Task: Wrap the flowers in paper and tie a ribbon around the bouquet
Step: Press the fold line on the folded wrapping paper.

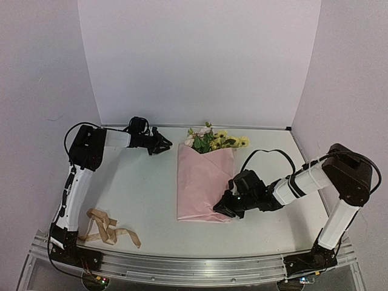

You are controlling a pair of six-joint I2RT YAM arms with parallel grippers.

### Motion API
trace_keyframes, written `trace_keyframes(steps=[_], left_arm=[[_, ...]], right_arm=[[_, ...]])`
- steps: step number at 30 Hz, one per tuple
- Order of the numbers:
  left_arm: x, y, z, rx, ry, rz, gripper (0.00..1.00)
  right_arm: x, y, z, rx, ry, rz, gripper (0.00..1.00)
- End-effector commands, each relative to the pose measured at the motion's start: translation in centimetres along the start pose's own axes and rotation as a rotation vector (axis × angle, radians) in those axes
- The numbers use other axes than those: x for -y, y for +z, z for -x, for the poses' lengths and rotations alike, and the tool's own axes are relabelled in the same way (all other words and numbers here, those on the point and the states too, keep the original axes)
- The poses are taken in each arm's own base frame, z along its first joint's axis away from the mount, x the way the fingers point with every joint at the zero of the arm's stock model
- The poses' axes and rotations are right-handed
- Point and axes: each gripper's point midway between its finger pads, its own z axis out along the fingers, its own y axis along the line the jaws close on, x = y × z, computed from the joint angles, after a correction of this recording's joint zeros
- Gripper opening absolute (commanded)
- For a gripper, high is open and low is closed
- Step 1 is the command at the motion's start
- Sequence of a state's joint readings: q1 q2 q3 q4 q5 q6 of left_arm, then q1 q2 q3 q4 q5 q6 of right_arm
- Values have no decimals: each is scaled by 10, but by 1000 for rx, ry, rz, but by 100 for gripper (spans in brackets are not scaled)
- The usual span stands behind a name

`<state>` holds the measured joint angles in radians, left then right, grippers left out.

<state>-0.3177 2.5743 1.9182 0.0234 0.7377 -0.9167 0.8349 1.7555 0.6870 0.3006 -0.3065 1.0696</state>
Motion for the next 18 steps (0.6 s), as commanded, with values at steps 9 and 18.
trace_keyframes(steps=[9, 18], left_arm=[[118, -65, -122, -85, 180, -68, 25], [137, -29, -245, -267, 200, -105, 24]], right_arm=[[-33, -47, 25, 95, -21, 3, 21], [-21, -40, 55, 96, -3, 0, 22]])
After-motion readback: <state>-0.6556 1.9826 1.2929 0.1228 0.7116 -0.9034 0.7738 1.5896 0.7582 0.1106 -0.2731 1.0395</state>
